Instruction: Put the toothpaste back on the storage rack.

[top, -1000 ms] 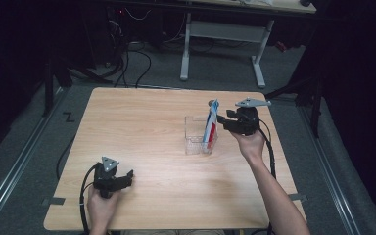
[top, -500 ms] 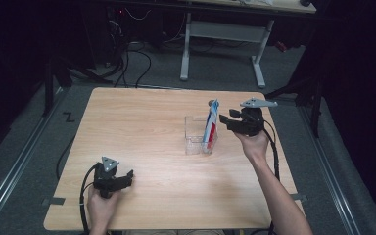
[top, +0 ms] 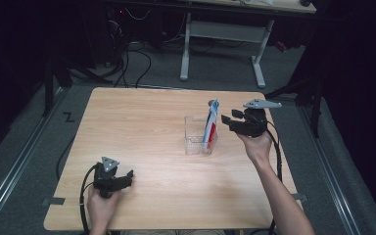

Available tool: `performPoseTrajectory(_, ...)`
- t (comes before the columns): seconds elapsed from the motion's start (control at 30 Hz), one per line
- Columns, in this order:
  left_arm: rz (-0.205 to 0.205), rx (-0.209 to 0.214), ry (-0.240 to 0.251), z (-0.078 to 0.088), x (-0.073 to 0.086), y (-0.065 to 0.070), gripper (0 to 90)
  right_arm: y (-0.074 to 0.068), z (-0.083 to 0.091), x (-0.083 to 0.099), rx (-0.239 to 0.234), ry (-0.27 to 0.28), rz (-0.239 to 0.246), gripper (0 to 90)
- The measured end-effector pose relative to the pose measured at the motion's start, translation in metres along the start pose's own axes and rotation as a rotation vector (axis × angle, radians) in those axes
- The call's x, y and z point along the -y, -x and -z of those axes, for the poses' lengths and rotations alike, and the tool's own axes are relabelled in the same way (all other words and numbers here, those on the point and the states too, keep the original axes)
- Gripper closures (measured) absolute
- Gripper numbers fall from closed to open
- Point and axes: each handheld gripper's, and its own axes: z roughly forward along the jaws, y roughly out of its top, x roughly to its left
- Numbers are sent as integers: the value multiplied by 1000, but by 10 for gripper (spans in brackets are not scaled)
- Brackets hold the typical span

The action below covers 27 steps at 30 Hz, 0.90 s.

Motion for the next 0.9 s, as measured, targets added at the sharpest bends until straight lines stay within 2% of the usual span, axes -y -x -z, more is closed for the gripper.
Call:
performPoseTrajectory(0.57,0,0,-1,0,0,0,214,2,16,2,23,14,8,462)
performPoseTrajectory(0.67,-1,0,-2,0,0,0,214,3,19,3,10,18,4,494)
performPoseTrajectory(0.77,-1,0,-1,0,0,0,214,3,24,5,26,39,9,522)
performPoseTrajectory(0.9,-1,0,-2,0,0,0,214,7,28,10,21,29,-4,535)
